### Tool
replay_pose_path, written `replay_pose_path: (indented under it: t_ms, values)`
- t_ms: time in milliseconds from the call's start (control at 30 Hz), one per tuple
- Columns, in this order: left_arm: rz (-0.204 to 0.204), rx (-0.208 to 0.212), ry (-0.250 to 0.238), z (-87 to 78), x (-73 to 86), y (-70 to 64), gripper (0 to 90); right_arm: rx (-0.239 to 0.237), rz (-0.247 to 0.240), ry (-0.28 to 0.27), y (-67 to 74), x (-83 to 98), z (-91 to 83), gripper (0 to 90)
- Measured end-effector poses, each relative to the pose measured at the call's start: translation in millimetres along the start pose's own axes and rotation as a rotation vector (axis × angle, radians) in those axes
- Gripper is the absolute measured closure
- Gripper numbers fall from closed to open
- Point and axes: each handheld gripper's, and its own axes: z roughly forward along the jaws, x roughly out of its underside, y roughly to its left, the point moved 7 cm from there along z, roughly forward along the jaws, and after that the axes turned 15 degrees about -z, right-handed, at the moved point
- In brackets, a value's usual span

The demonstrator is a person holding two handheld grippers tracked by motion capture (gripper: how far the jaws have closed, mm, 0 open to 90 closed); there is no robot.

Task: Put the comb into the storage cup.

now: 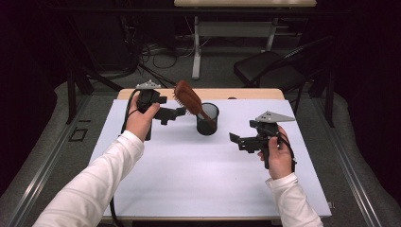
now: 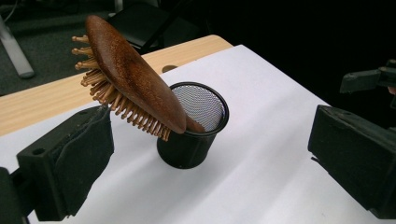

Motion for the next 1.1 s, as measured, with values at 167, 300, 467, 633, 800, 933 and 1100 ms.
replay_pose_path:
  t_ms: [167,300,467,633,800,933,1100]
  values:
    - [0.022,0.011,0.014,-4.5,7.1,-0.9,0.3,-0.001,-0.001,-0.003,0.3,-0.8,-1.0,4.2]
    - [0.019,0.019,0.01,-8.1,10.4,0.5,0.3,0.001,0.0,-0.002,0.1,-0.4,-0.5,4.2]
    - [0.026,0.02,0.008,-13.6,14.5,3.4,0.3,0.002,-0.002,-0.002,-0.3,-0.3,-0.4,4.2]
    - [0.035,0.032,0.012,-18.4,20.5,2.4,0.3,0.001,-0.003,-0.004,0.5,-0.6,-1.2,4.1]
    - [0.052,0.048,0.017,-20.8,27.2,0.1,0.3,0.002,0.0,-0.002,-0.3,0.0,-2.6,4.2]
    - [0.05,0.06,0.021,-20.5,32.7,-1.0,0.3,0.001,0.002,-0.006,-0.1,-0.3,-3.6,4.2]
    - [0.048,0.057,0.028,-21.0,38.4,0.0,0.3,0.002,-0.003,-0.007,0.9,-0.5,-3.0,4.2]
